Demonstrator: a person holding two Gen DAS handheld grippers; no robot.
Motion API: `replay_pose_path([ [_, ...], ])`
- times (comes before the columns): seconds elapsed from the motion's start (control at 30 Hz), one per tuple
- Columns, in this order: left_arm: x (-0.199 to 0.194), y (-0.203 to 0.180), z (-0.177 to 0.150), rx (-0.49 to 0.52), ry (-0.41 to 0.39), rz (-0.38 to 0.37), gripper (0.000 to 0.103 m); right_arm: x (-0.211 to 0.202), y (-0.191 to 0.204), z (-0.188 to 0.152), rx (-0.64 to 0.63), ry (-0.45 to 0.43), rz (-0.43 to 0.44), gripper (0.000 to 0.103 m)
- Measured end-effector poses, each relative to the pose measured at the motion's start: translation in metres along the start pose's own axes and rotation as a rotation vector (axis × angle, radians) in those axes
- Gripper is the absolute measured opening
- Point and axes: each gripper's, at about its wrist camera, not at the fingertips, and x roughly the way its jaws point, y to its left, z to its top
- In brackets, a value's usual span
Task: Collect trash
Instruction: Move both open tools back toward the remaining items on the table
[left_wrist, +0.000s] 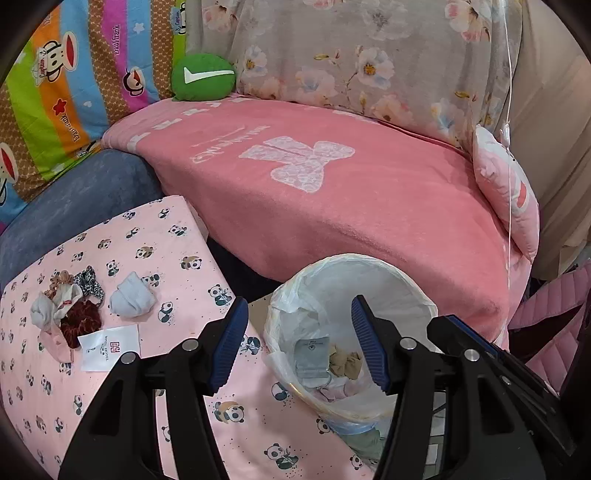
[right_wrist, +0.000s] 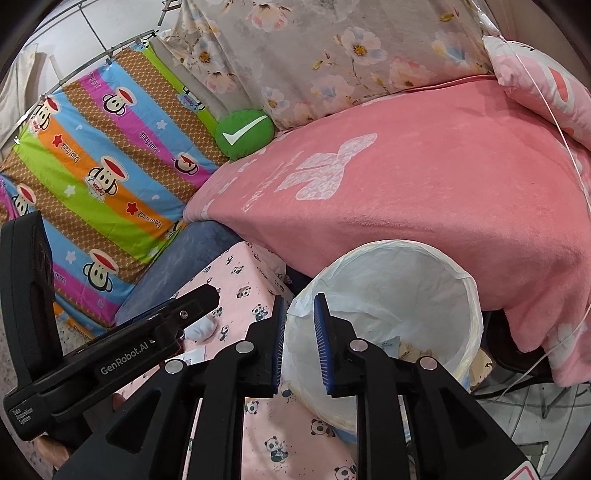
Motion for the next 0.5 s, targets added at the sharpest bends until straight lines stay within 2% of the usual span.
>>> replay_pose_path([
  [0.23, -0.009, 0.017, -0.006, -0.036, -0.002, 0.016, 0.056, 0.001, 0.015, -0.008, -0.025, 0.020, 0.001, 0.024],
  [0.33, -0.011, 0.028, -0.011, -0.057, -0.001, 0.030, 0.056, 0.002, 0.025, -0.012, -0.055, 0.026, -0.021, 0.028],
  [0.5, -0.017, 0.050, -0.020, -0.095, 0.001, 0.066, 0.056, 0.006, 0.046, -0.020, -0.126, 0.041, -0.065, 0.028],
])
